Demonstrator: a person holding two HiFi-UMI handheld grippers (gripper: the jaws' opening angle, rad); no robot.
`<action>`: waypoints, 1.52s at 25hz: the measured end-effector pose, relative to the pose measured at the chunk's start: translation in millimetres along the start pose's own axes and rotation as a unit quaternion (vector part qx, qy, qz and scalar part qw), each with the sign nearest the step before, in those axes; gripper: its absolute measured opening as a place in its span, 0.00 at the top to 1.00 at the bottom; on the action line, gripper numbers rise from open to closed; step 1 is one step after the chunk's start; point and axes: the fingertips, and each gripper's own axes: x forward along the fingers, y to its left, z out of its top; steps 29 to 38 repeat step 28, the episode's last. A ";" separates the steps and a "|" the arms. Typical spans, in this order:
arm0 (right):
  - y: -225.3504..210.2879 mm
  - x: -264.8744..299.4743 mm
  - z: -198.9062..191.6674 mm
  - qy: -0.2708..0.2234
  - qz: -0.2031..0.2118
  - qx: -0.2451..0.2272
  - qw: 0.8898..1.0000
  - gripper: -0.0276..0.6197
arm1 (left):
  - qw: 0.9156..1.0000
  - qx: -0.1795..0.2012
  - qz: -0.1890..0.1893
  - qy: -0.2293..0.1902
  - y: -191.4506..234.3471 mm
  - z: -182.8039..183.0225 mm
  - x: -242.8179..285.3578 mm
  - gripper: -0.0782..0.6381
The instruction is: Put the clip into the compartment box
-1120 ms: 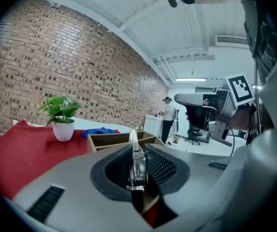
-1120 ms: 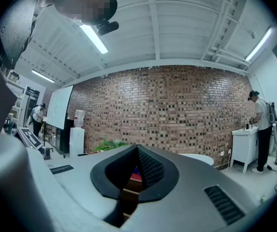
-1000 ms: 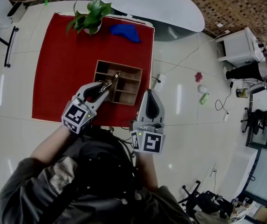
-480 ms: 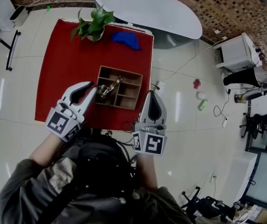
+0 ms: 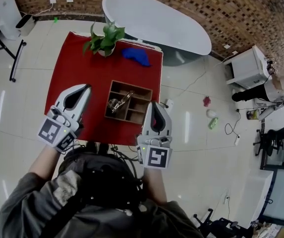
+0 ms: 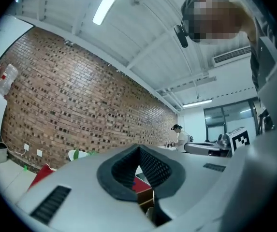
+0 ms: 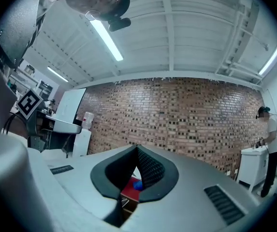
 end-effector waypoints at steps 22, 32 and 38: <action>38.4 -12.0 8.2 0.038 0.012 -0.019 0.999 0.95 | 1.000 0.003 0.001 -0.004 7.8 22.3 -46.7 0.84; 39.5 -18.2 8.6 0.048 0.009 -0.009 0.999 0.95 | 1.000 0.004 -0.002 -0.015 2.7 31.3 -51.2 0.84; 39.5 -18.2 8.6 0.048 0.009 -0.009 0.999 0.95 | 1.000 0.004 -0.002 -0.015 2.7 31.3 -51.2 0.84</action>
